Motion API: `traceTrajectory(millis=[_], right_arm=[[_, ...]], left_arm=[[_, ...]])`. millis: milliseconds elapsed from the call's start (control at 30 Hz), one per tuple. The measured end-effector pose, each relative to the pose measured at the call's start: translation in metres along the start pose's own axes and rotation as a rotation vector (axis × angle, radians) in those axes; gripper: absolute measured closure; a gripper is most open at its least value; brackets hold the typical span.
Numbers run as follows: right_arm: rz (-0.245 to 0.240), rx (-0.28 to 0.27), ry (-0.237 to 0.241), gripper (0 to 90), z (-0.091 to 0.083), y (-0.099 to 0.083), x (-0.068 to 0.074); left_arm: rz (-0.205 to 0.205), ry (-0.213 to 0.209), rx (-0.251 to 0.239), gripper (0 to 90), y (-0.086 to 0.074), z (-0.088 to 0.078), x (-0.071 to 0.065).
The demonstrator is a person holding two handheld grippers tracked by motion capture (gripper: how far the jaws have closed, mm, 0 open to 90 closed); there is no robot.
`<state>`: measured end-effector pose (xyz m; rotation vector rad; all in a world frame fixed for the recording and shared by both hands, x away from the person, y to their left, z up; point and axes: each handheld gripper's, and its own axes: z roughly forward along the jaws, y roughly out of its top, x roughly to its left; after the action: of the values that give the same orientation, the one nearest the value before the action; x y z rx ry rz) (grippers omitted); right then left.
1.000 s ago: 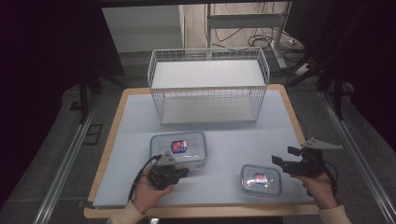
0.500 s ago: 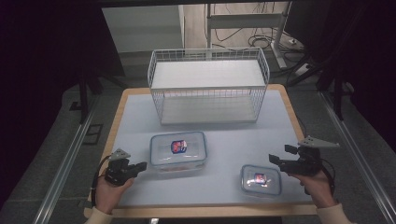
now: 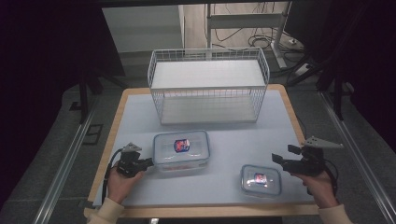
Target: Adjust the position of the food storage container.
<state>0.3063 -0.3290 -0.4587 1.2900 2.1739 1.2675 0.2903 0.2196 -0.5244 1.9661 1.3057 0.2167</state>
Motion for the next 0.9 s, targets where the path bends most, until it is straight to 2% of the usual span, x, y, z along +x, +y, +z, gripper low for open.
traceTrajectory(millis=[233, 400, 500, 567, 700, 900], right_arm=[[-0.004, 0.004, 0.001, 16.1, 0.001, 0.000, 0.000], [-0.001, 0.004, -0.001, 16.1, 0.000, 0.000, 0.000], [0.000, 0.005, -0.001, 16.1, 0.000, 0.000, 0.000], [0.000, 0.008, 0.004, 16.2, 0.000, -0.001, 0.000], [-0.004, 0.010, 0.004, 16.2, 0.001, -0.001, 0.001], [-0.004, 0.013, 0.004, 16.3, 0.001, -0.001, 0.001]], left_arm=[[0.022, -0.013, 0.010, 90.0, 0.015, 0.016, -0.010], [0.053, -0.024, 0.026, 90.0, 0.027, 0.029, -0.021], [0.057, -0.031, 0.022, 90.0, 0.033, 0.036, -0.026], [0.044, -0.047, 0.019, 90.0, 0.037, 0.042, -0.027], [0.053, -0.056, 0.026, 90.0, 0.045, 0.051, -0.033], [0.056, -0.064, 0.022, 90.0, 0.051, 0.058, -0.038]])
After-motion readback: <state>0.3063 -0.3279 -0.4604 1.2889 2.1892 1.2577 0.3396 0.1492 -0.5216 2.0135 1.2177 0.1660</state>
